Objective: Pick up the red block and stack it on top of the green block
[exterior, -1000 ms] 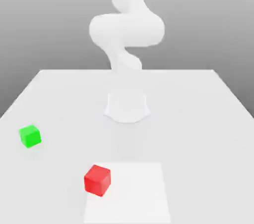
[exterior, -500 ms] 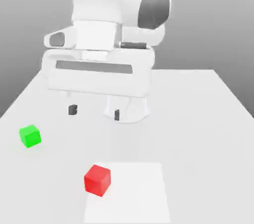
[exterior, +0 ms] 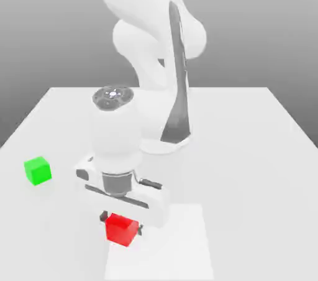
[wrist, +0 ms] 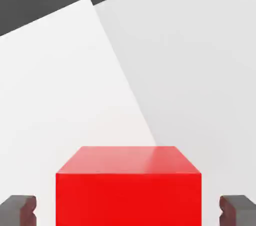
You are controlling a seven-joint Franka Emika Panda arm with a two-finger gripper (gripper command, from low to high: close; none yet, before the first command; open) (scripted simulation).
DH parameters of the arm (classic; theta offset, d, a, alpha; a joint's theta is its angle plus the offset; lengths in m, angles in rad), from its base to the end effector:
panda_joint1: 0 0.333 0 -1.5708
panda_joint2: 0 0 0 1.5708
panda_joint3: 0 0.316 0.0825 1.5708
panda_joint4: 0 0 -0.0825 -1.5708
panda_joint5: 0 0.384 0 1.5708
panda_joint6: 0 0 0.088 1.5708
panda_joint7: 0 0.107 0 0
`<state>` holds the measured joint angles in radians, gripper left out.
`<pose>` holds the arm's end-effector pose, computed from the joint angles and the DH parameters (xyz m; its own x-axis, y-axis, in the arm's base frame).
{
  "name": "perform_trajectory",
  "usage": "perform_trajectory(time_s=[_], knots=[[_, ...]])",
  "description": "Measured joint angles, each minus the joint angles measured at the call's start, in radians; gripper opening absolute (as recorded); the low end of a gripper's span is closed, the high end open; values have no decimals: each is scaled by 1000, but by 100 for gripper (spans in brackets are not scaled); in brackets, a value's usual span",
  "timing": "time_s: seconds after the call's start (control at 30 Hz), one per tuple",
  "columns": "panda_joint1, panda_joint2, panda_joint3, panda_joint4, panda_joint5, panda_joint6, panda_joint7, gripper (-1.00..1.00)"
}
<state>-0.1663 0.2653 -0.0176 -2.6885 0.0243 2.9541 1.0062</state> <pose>0.3960 -0.0759 0.1475 0.3499 -0.9368 0.0003 -0.9368 -0.3499 -0.0003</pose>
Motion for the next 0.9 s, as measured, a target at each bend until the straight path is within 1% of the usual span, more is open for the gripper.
perform_trajectory(time_s=[0.13, 0.33, 0.63, 0.9], knots=[[-1, 1, 1, 0, -2, 1, 2, -100], [-3, -189, -6, -28, -21, -161, 13, -100], [-186, -301, -95, -50, -145, -227, -132, -100], [-306, -370, -190, -70, -194, -261, -323, -100]])
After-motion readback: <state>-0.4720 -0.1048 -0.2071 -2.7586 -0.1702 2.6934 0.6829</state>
